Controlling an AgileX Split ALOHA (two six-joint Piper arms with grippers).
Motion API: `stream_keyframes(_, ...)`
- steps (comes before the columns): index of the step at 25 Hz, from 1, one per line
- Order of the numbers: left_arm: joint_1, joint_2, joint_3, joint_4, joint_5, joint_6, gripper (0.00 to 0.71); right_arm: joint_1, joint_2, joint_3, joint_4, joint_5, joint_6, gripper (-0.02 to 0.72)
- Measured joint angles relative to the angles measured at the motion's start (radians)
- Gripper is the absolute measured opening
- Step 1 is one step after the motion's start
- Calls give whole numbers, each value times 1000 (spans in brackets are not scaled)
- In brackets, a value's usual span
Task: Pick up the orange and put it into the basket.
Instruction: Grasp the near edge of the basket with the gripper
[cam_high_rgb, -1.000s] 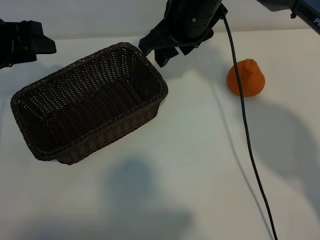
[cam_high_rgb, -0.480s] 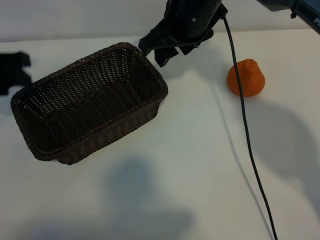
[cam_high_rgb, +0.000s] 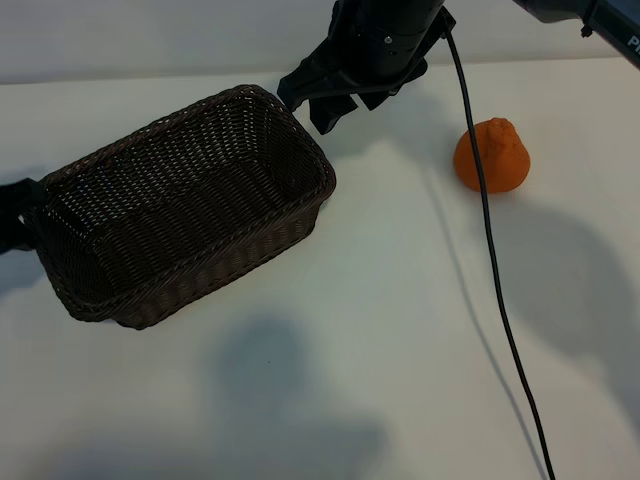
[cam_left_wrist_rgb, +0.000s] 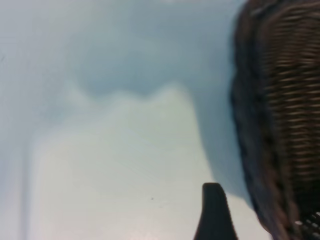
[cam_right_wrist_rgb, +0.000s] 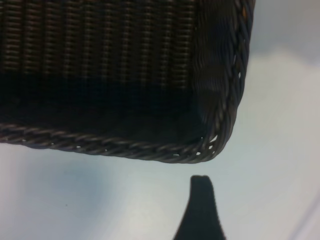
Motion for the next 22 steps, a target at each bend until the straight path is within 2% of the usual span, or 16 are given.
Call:
stream_keyframes(9, 0, 87, 69, 0, -203, -65, 527, 0, 0, 0, 0, 0, 0, 538)
stream_keyframes(16, 0, 113, 70, -42, -263, -61, 527, 0, 0, 0, 0, 0, 0, 538)
stream_keyframes(22, 0, 113, 70, -237, -271, 117, 527, 0, 0, 0, 0, 0, 0, 538)
